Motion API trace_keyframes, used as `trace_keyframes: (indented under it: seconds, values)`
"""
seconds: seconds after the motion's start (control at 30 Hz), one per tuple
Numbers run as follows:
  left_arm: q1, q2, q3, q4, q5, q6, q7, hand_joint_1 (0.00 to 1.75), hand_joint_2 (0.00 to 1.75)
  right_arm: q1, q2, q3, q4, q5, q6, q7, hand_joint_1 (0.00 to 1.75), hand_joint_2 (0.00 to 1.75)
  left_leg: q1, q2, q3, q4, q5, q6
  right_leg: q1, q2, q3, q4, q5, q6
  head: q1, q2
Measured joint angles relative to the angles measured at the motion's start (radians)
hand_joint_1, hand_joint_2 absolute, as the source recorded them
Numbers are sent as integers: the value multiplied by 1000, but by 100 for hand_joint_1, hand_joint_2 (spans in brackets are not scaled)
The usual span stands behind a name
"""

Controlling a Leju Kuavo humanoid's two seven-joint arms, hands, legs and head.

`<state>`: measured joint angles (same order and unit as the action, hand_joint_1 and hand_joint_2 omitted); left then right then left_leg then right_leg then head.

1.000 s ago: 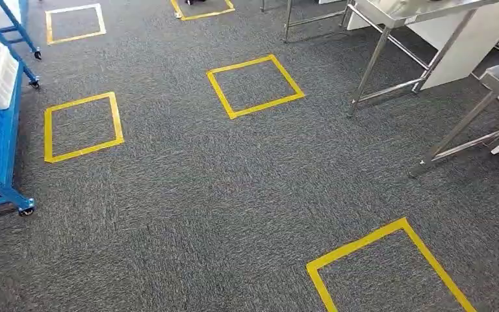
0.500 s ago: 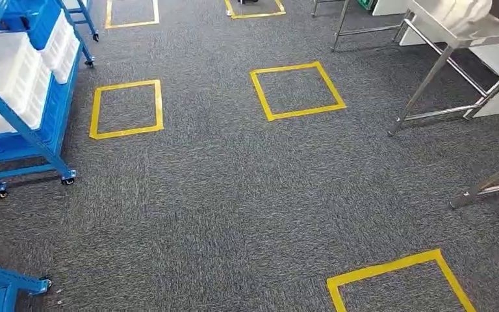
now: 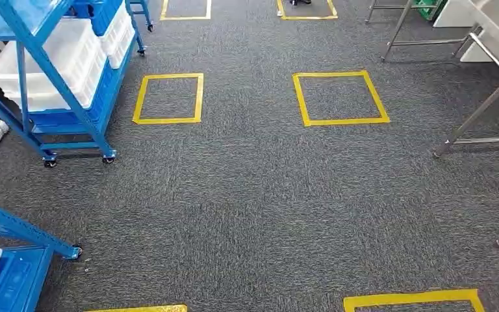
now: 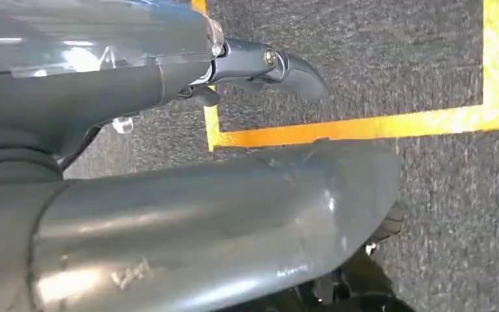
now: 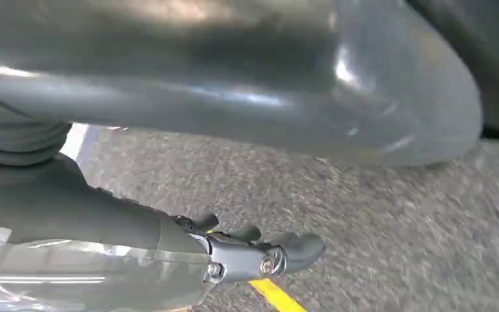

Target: Take the parts from the cabinet and place them on the table.

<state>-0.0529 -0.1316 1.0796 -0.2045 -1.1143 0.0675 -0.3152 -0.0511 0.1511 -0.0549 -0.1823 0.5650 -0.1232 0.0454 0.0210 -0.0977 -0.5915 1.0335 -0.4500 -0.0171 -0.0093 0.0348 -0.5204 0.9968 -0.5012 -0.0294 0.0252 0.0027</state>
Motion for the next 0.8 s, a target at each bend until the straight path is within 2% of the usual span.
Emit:
trace_keyframes:
  seconds: [0.03,0.07,0.1,0.13,0.17,0.2,0.23,0.27,0.3,0.33,0.37,0.47,0.5,0.53,0.57,0.6,0.63,0.67,0.7,0.73,0.77,0.8]
  values:
    - [-2,3,2,0,0,-10,-17,0,0,2,0,8,0,9,14,2,0,0,-5,57,-20,40,-32,-2,3,-12,4,-6,2,-8,0,0]
    - [-6,5,2,-1,0,-12,-26,0,0,4,-2,12,0,15,22,1,0,0,-4,74,-54,111,-74,-5,6,-29,2,-5,2,-10,-7,0]
    - [-8,6,3,-1,0,-13,-32,0,0,6,-2,15,0,18,27,-1,0,0,-3,81,-92,193,-113,-9,8,-46,1,-4,1,-12,-7,0]
    - [-9,7,3,-1,0,-13,-35,0,0,7,-3,17,0,20,29,-6,0,0,-2,83,-124,265,-139,-12,10,-63,0,-3,-1,-14,-7,0]
    - [-8,7,3,-1,0,-13,-38,0,0,7,-3,20,0,21,32,-10,0,0,-1,85,-135,296,-142,-16,11,-77,-2,-1,-2,-14,-7,0]
    - [-6,8,3,-1,0,-11,-38,0,0,7,-3,21,0,23,34,-13,0,0,0,89,-121,276,-121,-18,11,-90,-2,0,-3,-14,-7,0]
    - [-3,8,3,-1,-2,-10,-38,0,0,7,-3,24,0,24,35,-16,0,0,0,95,-86,215,-86,-19,11,-101,-1,2,-5,-13,-7,0]
    - [-3,8,3,-1,-6,-8,-35,0,0,6,-3,29,0,26,36,-17,0,0,1,105,-33,121,-44,-19,11,-111,0,6,-8,-9,-7,0]
    - [-4,11,3,-1,-8,-4,-32,0,0,5,-3,32,0,31,37,-18,0,0,0,137,22,28,-12,-17,12,-121,1,13,-12,-5,-7,0]
    - [-8,13,3,-1,-10,1,-27,0,0,5,-2,35,0,35,39,-19,0,0,-10,163,35,-2,-30,-7,20,-129,-3,19,-19,2,-8,0]
    - [-9,16,3,-2,-11,7,-22,0,0,5,-2,39,0,40,41,-18,0,0,-10,148,33,-5,-21,4,20,-138,-2,22,-21,6,-3,0]
    - [0,24,4,-2,-19,16,-11,0,0,-1,-1,46,0,45,41,-18,0,0,-10,124,23,-8,-17,18,20,-158,3,18,-18,18,-3,0]
    - [2,24,4,-2,-22,21,-4,0,0,-2,-1,47,0,48,41,-16,0,0,-2,118,32,-19,-9,26,12,-130,0,29,-29,27,-2,0]
    - [1,26,5,-3,-30,29,6,0,0,-1,-1,47,0,50,41,-16,0,0,-2,109,30,-21,-6,32,12,-84,-11,57,-56,30,0,0]
    - [-2,28,5,-3,-38,37,19,0,0,-1,-1,47,0,50,41,-16,0,0,-2,104,26,-21,-2,38,9,-57,-41,120,-100,32,3,0]
    - [-6,29,5,-3,-44,43,31,0,0,0,-3,47,0,50,41,-15,0,0,-3,92,22,-20,0,39,8,-46,-78,200,-141,33,3,0]
    - [-6,30,4,-3,-50,47,39,0,0,2,-3,47,0,50,41,-15,0,0,-4,82,19,-20,1,39,7,-43,-112,270,-169,34,3,0]
    - [-6,31,4,-3,-52,48,45,0,0,3,-3,47,0,51,41,-15,0,0,-4,71,16,-19,3,38,6,-42,-136,316,-178,34,3,0]
    - [-4,32,4,-3,-55,49,51,0,0,3,-4,47,0,53,41,-13,0,0,-4,57,15,-18,4,36,5,-42,-141,318,-161,34,3,0]
    - [-4,32,4,-3,-55,49,52,0,0,2,-5,47,0,56,40,-9,0,0,-3,46,15,-17,5,35,3,-41,-122,273,-123,34,3,0]
    - [-4,31,4,-3,-56,46,51,0,0,2,-7,47,0,61,37,-4,0,0,-2,32,16,-16,5,32,0,-35,-79,185,-68,33,3,0]
    - [-6,30,4,-3,-58,43,47,0,0,2,-8,48,0,65,35,2,0,0,-2,19,16,-15,6,29,-4,-15,-36,96,-24,33,3,0]
